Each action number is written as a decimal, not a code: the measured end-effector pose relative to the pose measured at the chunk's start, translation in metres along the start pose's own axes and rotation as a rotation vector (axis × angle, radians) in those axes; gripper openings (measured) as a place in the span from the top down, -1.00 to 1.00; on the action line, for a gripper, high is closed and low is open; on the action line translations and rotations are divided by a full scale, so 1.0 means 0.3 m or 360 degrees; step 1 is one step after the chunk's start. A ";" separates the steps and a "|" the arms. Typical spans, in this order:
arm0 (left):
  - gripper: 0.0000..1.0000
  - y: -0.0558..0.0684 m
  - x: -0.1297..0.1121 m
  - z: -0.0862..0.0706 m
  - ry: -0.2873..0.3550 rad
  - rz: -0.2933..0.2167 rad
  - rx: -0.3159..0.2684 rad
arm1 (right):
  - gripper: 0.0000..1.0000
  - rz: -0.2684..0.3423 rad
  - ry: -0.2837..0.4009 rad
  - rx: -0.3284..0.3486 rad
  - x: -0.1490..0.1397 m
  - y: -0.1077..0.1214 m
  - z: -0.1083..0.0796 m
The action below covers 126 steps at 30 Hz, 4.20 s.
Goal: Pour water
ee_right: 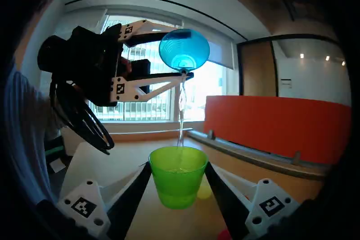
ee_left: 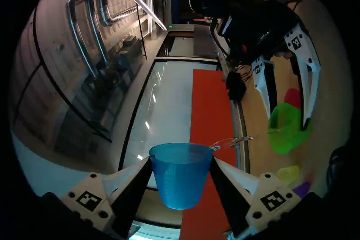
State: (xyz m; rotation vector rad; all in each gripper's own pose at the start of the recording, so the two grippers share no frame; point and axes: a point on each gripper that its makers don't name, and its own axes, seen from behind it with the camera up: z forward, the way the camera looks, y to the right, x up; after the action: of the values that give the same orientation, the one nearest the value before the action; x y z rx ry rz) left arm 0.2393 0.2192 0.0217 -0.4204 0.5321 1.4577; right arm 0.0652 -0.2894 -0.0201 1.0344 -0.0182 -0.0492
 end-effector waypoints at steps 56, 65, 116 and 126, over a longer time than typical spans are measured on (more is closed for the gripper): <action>-0.72 0.070 -0.079 -0.021 -0.0021 -0.1029 -0.0050 | -0.79 0.0005 0.0043 -0.0034 0.045 0.033 -0.012; -0.72 0.067 -0.112 -0.029 -0.0009 -0.1538 -0.0059 | -0.78 -0.0002 0.0055 -0.0041 0.053 0.043 -0.018; -0.74 0.593 -0.218 -0.162 -0.0274 -0.2374 -0.0358 | -0.79 0.0015 -0.0064 -0.0014 0.031 0.078 -0.045; -0.73 0.699 -0.232 -0.189 -0.0363 -0.2355 -0.0458 | -0.79 0.0028 -0.0134 0.0015 -0.009 0.084 -0.044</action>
State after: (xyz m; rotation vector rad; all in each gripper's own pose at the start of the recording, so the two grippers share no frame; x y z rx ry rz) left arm 0.0233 0.1461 0.0261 -0.6508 -0.2258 0.1173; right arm 0.0638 -0.2650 -0.0052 1.0408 -0.1045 -0.0767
